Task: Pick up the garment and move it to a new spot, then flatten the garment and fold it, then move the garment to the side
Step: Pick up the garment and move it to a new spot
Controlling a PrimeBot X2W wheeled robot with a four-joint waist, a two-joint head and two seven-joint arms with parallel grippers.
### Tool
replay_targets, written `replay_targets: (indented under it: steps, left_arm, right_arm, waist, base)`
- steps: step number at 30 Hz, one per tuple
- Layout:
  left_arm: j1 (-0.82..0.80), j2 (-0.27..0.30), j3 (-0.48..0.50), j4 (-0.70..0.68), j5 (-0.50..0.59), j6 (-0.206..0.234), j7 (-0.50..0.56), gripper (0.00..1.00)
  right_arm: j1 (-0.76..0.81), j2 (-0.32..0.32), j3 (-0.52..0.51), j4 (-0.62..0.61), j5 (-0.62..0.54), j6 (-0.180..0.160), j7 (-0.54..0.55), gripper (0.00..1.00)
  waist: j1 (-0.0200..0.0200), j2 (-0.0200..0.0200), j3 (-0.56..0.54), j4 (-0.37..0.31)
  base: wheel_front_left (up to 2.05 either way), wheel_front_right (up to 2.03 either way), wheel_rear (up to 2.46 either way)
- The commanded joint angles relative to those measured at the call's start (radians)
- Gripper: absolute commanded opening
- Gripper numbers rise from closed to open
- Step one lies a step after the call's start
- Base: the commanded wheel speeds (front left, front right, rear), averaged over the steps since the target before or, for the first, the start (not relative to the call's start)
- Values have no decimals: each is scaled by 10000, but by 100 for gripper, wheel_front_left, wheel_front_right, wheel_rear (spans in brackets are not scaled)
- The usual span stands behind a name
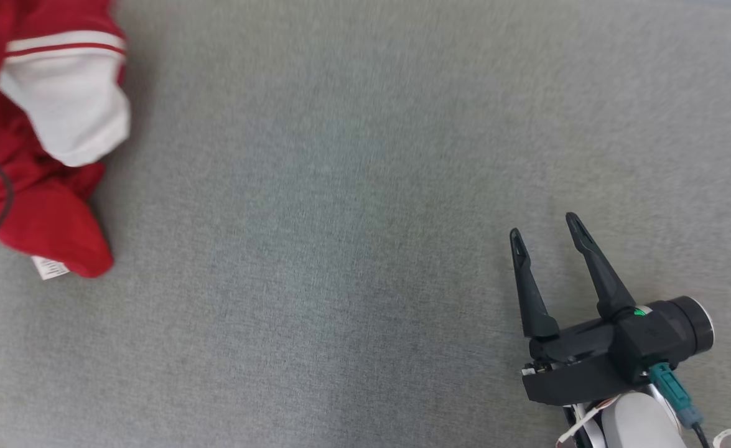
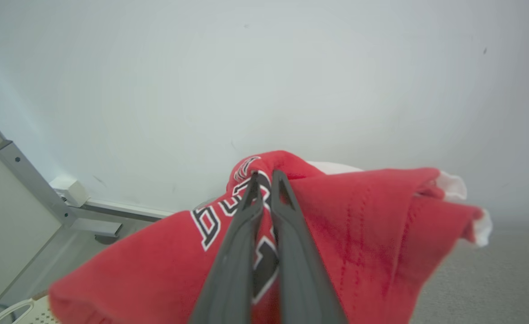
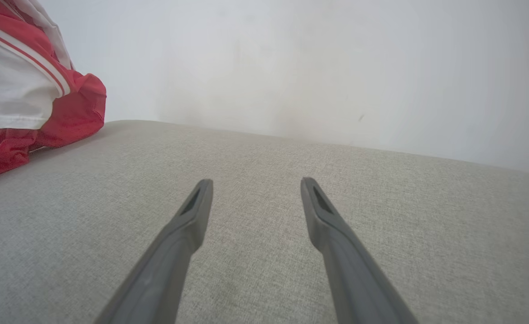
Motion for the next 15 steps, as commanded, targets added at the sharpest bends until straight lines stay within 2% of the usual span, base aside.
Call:
replay_targets:
  steps: [1,5,15]
  left_arm:
    - [41,-52,-97,-300,-111,8,-53,0]
    - [213,-121,-458,-1231,-301,8,-16,0]
    - [671,-333,-998,-3722,-619,122,604,0]
  right_arm:
    - [137,-12,-41,23,150,-25,-4,100]
    - [348,-10,-113,35,432,-25,-2,100]
    - [695,-8,-13,-41,1296,-25,-2,100]
  waist:
    - [0,-1,-645,-189]
    - [0,-1,-1214,-499]
    - [0,-1,-2263,-2171]
  base:
    - [0,0,0]
    - [0,0,0]
    - [0,0,0]
